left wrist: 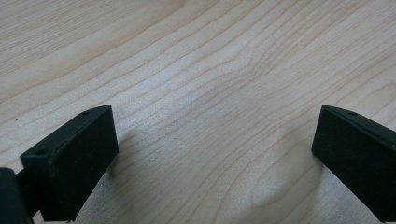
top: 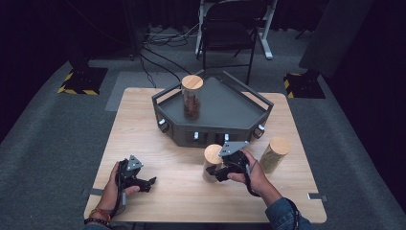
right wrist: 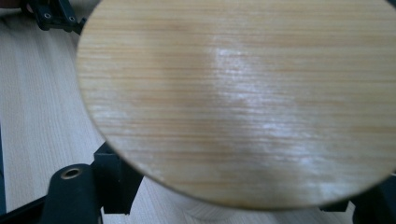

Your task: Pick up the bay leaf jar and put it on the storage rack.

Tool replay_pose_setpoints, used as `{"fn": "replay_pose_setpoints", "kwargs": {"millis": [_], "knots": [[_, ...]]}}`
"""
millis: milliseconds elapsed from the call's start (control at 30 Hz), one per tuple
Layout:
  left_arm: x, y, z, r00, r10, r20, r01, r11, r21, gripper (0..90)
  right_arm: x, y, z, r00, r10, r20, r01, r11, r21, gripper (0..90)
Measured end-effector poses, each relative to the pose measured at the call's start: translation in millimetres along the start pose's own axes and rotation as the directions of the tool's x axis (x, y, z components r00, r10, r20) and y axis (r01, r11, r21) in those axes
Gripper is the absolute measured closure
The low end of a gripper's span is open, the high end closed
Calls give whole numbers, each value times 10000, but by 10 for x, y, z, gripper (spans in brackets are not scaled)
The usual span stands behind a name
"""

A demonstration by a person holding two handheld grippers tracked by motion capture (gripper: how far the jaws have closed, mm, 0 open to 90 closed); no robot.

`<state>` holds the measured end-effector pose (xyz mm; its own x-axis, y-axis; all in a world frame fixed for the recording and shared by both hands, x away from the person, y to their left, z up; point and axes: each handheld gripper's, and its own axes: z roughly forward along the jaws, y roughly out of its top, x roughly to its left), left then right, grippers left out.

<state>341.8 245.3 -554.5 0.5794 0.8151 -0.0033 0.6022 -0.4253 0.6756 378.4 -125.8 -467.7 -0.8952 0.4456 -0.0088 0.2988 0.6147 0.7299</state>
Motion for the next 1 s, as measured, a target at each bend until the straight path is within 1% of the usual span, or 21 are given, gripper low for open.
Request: {"fn": "replay_pose_setpoints", "kwargs": {"millis": [33, 67, 167, 433, 567, 1000], "knots": [[1, 0, 0, 10000, 11, 3, -11, 10000, 11, 0, 0, 3, -3, 10000, -3, -1, 3, 10000, -2, 253], [0, 0, 0, 10000, 9, -2, -9, 10000, 10, 0, 0, 45, -44, 9999, -42, 131, 41, 10000, 19, 253], [0, 0, 0, 10000, 10, 1, -10, 10000, 9, 0, -12, 89, -99, 9999, -43, 115, 43, 10000, 31, 253], [0, 0, 0, 10000, 10, -2, -10, 10000, 11, 0, -19, 221, -214, 9995, -124, 279, 117, 9997, 227, 253], [0, 0, 0, 10000, 9, -2, -9, 10000, 10, 0, -24, 304, -285, 9993, -155, 335, 148, 9997, 208, 253], [0, 0, 0, 10000, 9, -2, -9, 10000, 10, 0, -97, 493, -510, 9981, 161, 603, -167, 9998, 90, 253]]}}
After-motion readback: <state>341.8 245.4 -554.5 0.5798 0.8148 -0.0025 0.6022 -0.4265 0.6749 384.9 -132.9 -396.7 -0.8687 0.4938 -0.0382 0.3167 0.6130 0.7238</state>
